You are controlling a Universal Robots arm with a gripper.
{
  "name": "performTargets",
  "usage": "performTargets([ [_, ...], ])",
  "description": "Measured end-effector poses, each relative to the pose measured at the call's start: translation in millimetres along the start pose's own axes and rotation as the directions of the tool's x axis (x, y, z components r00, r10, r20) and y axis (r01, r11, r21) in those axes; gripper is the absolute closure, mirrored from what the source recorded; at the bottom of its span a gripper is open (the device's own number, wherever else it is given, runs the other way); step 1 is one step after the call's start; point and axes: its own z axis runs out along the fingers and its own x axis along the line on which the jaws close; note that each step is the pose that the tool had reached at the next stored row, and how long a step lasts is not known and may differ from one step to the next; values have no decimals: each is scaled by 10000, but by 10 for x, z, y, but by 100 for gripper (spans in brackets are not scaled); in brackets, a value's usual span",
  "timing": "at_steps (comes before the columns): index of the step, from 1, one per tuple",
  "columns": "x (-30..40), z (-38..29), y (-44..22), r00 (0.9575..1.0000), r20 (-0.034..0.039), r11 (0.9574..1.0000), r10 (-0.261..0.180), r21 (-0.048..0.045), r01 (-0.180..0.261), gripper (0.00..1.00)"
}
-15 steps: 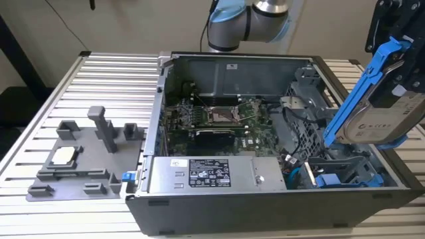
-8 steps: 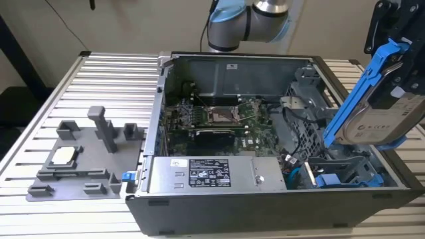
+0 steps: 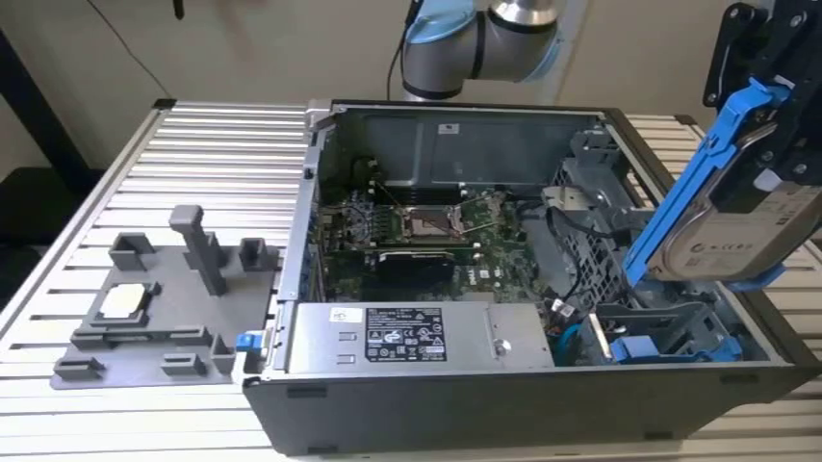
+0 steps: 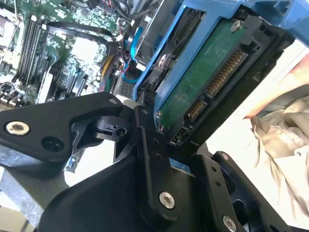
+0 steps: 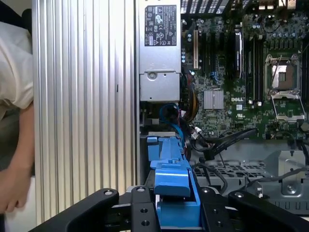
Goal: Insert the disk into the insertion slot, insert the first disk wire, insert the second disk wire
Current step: 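Insert the disk into the insertion slot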
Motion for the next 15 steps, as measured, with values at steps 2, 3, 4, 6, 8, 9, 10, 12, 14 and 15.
performTargets([
  [2, 0, 4, 0, 10000, -1, 10000, 0, 0, 0, 67],
  [3, 0, 6, 0, 10000, -1, 10000, 0, 0, 0, 67],
  [4, -1, 10, -1, 10000, 0, 10000, 0, 0, 0, 67],
  [6, -1, 16, -1, 10000, -1, 10000, 0, 0, 0, 67],
  [8, -1, 24, -1, 10000, 0, 10000, 0, 0, 0, 67],
  [9, -2, 28, -1, 10000, -2, 10000, 0, 0, 0, 67],
  [10, -2, 33, -1, 10000, -2, 10000, 0, 0, 0, 67],
  [12, -2, 43, -2, 10000, -1, 10000, 0, 0, 0, 67],
  [14, 0, 44, -2, 10000, -1, 10000, 0, 0, 0, 67],
  [15, 0, 44, -2, 10000, -1, 10000, 0, 0, 0, 67],
])
